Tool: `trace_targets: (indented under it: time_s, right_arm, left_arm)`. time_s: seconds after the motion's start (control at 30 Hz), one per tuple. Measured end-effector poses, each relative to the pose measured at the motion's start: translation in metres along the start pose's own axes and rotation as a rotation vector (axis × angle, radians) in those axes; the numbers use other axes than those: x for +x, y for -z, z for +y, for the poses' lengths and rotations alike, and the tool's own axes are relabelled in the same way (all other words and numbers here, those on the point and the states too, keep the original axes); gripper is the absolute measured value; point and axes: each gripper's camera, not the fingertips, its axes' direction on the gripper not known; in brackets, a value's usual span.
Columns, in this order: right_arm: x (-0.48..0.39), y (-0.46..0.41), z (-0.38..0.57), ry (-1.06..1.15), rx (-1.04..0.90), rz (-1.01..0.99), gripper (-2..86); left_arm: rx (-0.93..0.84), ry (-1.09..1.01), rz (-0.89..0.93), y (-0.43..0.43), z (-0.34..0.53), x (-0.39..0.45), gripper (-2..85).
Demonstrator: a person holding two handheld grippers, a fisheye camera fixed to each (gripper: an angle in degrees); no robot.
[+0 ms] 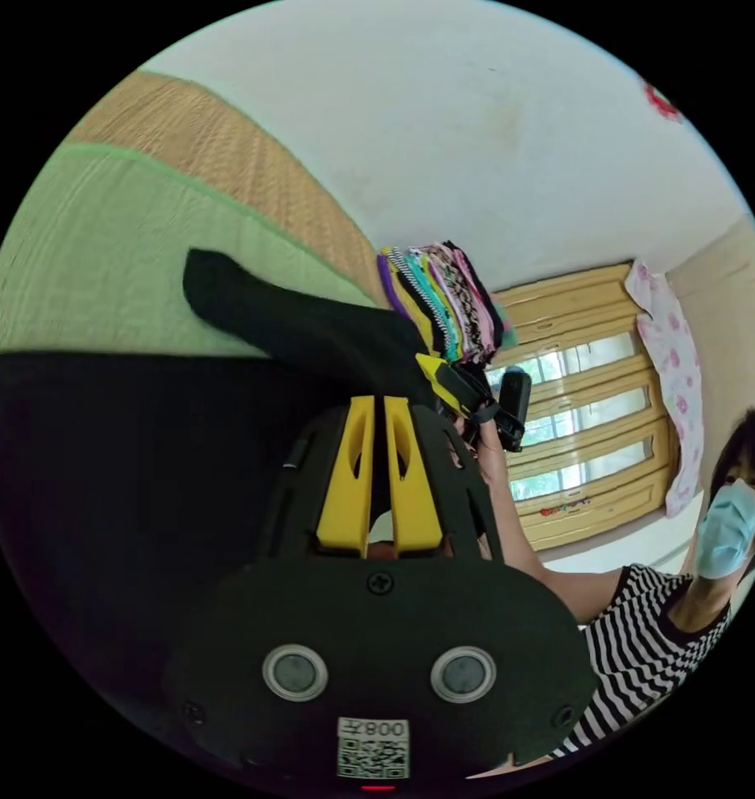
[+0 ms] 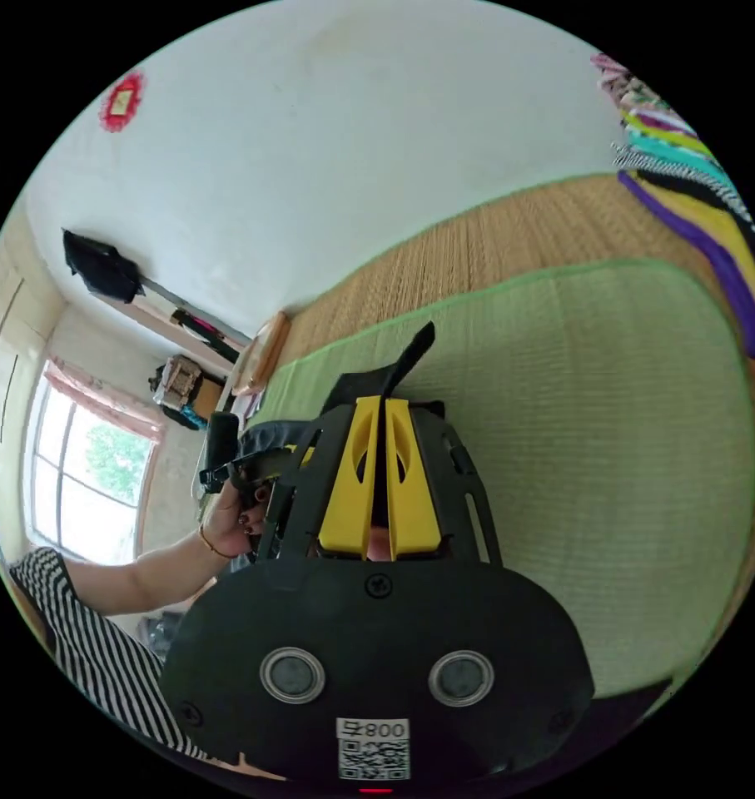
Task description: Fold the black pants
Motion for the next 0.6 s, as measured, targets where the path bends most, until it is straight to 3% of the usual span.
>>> trace_targets:
  time_s: [0.17, 0.4, 0.6]
  right_arm:
    - [0.029, 0.105, 0.050, -0.096, 0.166, 0.216, 0.6]
    - [0.105, 0.146, 0.137, -0.426, 0.106, 0.405, 0.3]
    - [0.056, 0.140, 0.122, -0.311, 0.089, 0.388, 0.1]
  left_arm:
    - [-0.141, -0.166, -0.053, -0.022, 0.014, 0.044, 2.1]
    - [-0.236, -0.150, -0.121, -0.004, 0.077, 0.053, 2.4]
    - [-0.170, -0.070, -0.353, 0.088, 0.151, 0.056, 2.3]
